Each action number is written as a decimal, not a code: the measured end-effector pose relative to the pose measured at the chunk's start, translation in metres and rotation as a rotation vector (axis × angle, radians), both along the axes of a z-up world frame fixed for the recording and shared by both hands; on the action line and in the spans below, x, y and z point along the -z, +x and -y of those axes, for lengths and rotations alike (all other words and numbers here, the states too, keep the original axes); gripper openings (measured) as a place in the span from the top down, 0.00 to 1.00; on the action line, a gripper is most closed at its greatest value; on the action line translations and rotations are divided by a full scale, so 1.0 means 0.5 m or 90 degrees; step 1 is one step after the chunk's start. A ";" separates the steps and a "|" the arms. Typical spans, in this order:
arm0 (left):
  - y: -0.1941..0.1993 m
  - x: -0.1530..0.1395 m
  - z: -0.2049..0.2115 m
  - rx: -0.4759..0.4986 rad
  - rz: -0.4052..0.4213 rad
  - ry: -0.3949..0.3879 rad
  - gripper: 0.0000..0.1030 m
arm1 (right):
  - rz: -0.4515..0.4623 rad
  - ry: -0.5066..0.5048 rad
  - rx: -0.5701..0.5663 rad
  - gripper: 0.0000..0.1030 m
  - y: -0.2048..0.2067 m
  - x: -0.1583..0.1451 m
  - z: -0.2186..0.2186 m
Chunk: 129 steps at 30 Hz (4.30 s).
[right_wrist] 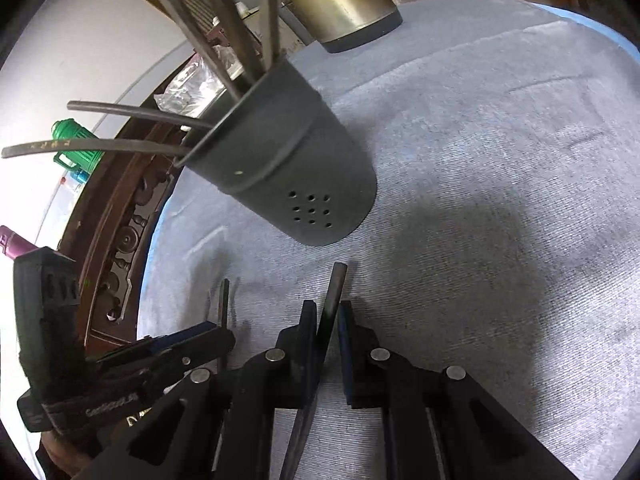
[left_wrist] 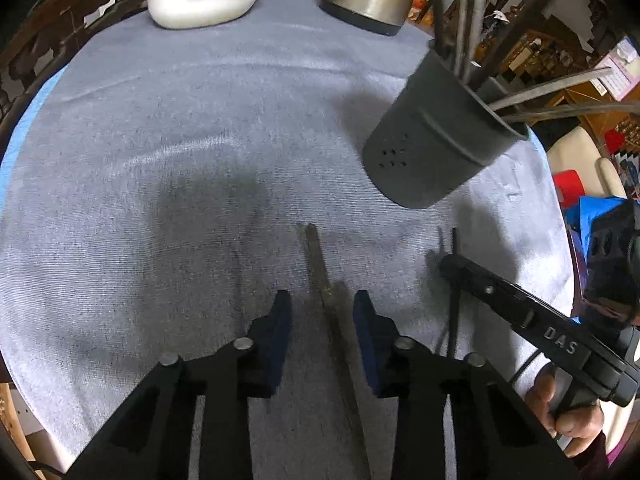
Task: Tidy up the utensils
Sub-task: 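Close the left tool on a dark chopstick while the right tool holds the other, then lift the chopsticks toward the grey cup with the left tool while the right tool follows, then raise both held chopsticks over the grey cup and lower them into it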
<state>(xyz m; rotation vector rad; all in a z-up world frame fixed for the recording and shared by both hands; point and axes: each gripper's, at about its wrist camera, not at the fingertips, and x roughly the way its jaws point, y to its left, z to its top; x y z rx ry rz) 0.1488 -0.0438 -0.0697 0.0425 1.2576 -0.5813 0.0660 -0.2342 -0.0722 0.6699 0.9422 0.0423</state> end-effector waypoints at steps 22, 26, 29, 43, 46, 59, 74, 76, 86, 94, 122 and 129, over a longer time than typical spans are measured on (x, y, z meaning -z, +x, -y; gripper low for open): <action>0.048 0.013 0.074 -0.007 0.009 0.007 0.90 | -0.009 -0.014 0.002 0.87 0.017 -0.002 -0.004; 0.044 0.017 0.073 -0.013 0.011 -0.005 0.91 | -0.004 -0.028 -0.002 0.88 0.017 -0.005 -0.009; 0.039 0.009 0.055 -0.023 0.018 -0.021 0.91 | 0.005 -0.027 -0.002 0.89 0.012 -0.008 -0.011; -0.020 -0.087 -0.023 -0.035 0.085 -0.064 0.92 | 0.045 -0.027 -0.017 0.89 -0.006 -0.061 -0.029; -0.026 -0.084 -0.039 -0.046 0.082 -0.064 0.92 | 0.008 -0.007 -0.015 0.87 0.000 -0.050 -0.030; -0.018 -0.115 -0.071 -0.056 0.102 -0.090 0.93 | -0.084 -0.075 -0.037 0.73 0.060 -0.031 -0.087; -0.052 -0.178 -0.088 -0.052 0.133 -0.128 0.93 | -0.033 -0.129 -0.080 0.93 0.075 -0.043 -0.113; -0.057 -0.191 -0.091 -0.052 0.141 -0.136 0.93 | -0.005 -0.116 -0.083 0.93 0.065 -0.057 -0.110; -0.008 -0.121 -0.125 -0.119 0.043 -0.105 0.93 | 0.017 -0.113 -0.083 0.93 0.031 -0.078 -0.098; 0.029 -0.046 -0.097 -0.111 -0.048 -0.063 0.65 | 0.008 -0.096 -0.081 0.93 0.032 -0.061 -0.089; -0.011 -0.101 -0.037 -0.096 -0.010 -0.075 0.94 | 0.122 -0.118 -0.090 0.93 -0.016 -0.139 -0.071; -0.087 -0.226 -0.054 -0.085 0.110 -0.125 0.94 | 0.222 -0.125 -0.083 0.93 -0.058 -0.214 -0.072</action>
